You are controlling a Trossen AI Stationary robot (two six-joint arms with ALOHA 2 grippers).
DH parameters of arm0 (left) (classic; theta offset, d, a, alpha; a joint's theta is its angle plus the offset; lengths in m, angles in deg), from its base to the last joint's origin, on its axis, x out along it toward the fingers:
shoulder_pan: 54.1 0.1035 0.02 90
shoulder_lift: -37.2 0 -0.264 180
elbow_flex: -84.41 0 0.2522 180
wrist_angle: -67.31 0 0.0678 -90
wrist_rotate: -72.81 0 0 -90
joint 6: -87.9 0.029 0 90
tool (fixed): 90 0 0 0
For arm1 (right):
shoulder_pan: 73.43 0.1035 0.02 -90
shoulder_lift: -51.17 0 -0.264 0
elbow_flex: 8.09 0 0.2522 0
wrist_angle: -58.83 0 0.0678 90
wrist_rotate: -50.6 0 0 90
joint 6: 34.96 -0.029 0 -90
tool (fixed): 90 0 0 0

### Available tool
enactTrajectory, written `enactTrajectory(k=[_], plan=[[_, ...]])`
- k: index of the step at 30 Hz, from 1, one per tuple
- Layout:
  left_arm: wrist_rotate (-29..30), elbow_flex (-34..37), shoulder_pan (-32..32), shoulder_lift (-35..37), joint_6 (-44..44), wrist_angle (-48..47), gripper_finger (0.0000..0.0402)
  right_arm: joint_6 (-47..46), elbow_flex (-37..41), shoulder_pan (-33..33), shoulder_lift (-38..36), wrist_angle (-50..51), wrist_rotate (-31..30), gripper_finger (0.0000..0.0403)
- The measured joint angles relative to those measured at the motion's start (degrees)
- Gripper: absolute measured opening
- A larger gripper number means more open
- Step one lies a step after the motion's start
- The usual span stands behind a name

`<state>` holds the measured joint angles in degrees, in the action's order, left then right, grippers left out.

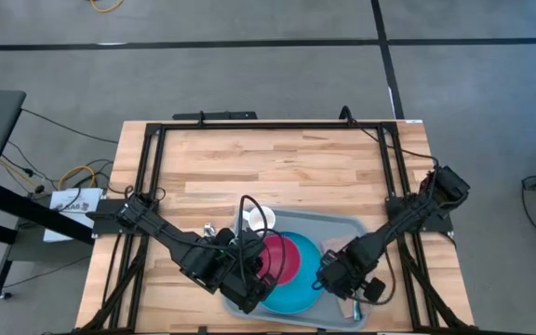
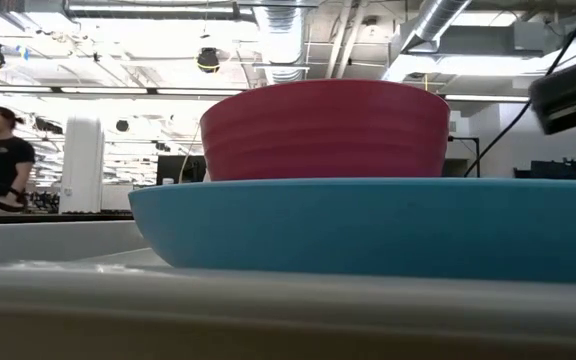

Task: Set up tray
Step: Adjust the brown napkin

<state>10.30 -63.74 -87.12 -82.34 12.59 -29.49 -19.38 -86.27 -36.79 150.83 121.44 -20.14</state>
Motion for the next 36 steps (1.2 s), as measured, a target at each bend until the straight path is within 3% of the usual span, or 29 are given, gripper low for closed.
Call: enactTrajectory(k=[8,16,36], plan=[[1.5,0.0,0.0,0.0,-0.2,-0.3,0.0004,-4.0,0.0,5.0,3.9,-6.2,2.3,0.0],[1.4,0.0,-0.3,0.0,-1.9,0.0,0.0004,-1.9,-0.1,6.8,7.5,-8.9,4.0,0.0],[1.4,0.0,-0.9,0.0,-4.0,0.0,0.0004,-1.1,0.1,6.2,8.6,-12.9,2.9,0.0]])
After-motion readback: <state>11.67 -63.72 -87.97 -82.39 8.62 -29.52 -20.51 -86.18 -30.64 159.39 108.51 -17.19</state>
